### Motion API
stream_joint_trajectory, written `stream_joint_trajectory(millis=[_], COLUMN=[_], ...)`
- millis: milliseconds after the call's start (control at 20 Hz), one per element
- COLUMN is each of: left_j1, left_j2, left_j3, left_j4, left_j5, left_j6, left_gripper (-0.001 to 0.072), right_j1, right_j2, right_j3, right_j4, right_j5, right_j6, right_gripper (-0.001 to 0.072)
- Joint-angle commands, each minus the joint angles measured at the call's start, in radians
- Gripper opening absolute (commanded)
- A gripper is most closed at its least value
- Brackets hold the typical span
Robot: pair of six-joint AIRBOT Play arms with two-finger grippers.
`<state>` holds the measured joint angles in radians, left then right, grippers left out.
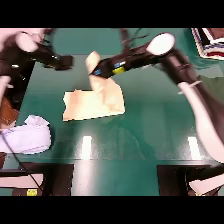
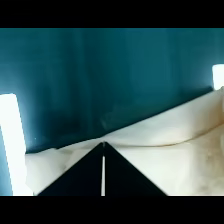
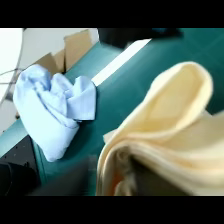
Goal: Fold the shirts.
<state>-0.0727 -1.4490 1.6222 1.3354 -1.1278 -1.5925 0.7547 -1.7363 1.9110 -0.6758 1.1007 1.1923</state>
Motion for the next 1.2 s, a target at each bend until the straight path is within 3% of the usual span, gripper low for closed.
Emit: stream_joint_trajectory(millis=[0, 100, 150, 350, 550, 650, 850, 1150], left_j1=[0.134, 0.161, 0.161, 0.159, 0.159, 0.159, 0.159, 0.159], left_j2=[0.118, 0.140, 0.145, 0.145, 0.145, 0.145, 0.145, 0.145], left_j3=[0.000, 0.000, -0.001, -0.001, -0.001, -0.001, -0.001, -0.001], left_j4=[0.047, 0.046, 0.047, 0.039, -0.002, -0.043, -0.072, -0.127], left_j5=[-0.051, -0.070, -0.079, -0.111, -0.112, -0.114, -0.111, -0.115], left_j6=[0.004, 0.013, 0.030, 0.030, 0.030, 0.030, 0.031, 0.031], left_gripper=[0.0023, 0.0023, 0.0023, 0.0023, 0.0023, 0.0023, 0.0023, 0.0023], right_j1=[0.095, 0.065, 0.034, -0.170, -0.400, -0.460, -0.442, -0.239], right_j2=[-0.159, -0.161, -0.136, 0.017, 0.107, 0.081, -0.034, -0.222], right_j3=[0.156, 0.159, 0.112, -0.190, -0.506, -0.594, -0.611, -0.373], right_j4=[-0.007, -0.008, -0.008, -0.009, -0.005, 0.012, 0.108, 0.171], right_j5=[0.054, 0.140, 0.161, 0.169, 0.087, 0.063, 0.061, 0.069], right_j6=[-0.015, 0.009, 0.010, 0.010, 0.013, 0.034, 0.027, 0.030], right_gripper=[0.0568, 0.0455, 0.0446, 0.0446, 0.0452, 0.0540, 0.0540, 0.0516])
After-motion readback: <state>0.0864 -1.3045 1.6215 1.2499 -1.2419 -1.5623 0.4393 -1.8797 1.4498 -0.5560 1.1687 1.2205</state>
